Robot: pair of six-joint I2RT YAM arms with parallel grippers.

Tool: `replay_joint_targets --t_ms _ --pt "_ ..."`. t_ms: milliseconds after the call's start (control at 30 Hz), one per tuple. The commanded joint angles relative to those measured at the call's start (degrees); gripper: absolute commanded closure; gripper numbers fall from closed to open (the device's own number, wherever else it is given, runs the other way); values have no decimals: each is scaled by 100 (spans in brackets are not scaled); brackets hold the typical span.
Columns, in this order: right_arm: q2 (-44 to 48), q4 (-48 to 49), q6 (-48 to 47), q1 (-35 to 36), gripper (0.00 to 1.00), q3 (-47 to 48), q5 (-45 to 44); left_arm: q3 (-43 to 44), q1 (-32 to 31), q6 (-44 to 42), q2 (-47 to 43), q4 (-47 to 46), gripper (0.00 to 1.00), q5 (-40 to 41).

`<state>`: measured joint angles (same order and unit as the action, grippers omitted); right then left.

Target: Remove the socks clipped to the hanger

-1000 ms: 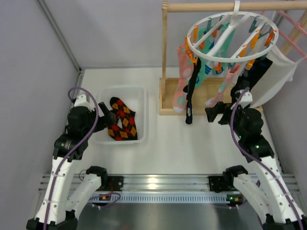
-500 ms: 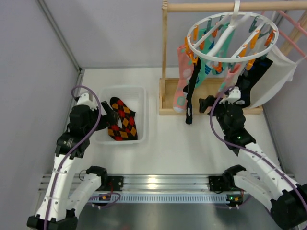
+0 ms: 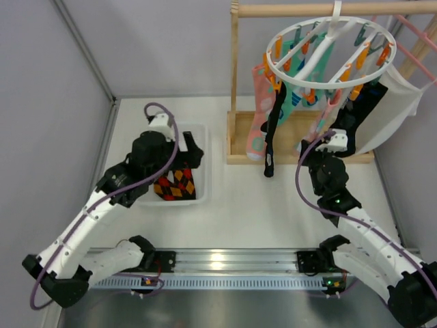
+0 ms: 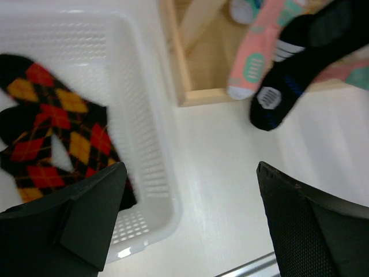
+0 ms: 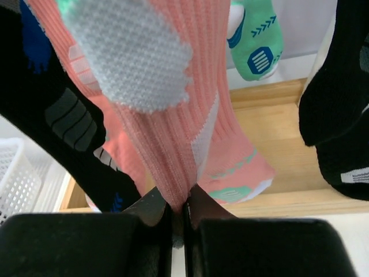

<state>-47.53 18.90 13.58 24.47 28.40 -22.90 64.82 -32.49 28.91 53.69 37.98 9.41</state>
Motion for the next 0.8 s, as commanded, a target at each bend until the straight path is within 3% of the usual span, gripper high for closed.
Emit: replay_joint_targets --t_ms 0,33,133,300,633,767 --pt "349 291 39 172 100 -133 -40 969 -1379 10 483 -493 1 1553" --pt "463 255 65 251 100 -159 -22 1241 -1948 -16 806 -493 1 1964" --pt "665 132 136 435 100 -291 22 2305 -2628 -192 1509 -493 1 2056" --pt "912 -8 206 638 100 -467 469 4183 -3174 -508 2784 -493 2 1679" --pt "1579 -597 399 717 100 -493 1137 6918 -3325 -579 4623 -528 1 720" --pt "1799 -738 583 726 100 -529 1585 7290 -3325 -737 5133 -808 1 659"
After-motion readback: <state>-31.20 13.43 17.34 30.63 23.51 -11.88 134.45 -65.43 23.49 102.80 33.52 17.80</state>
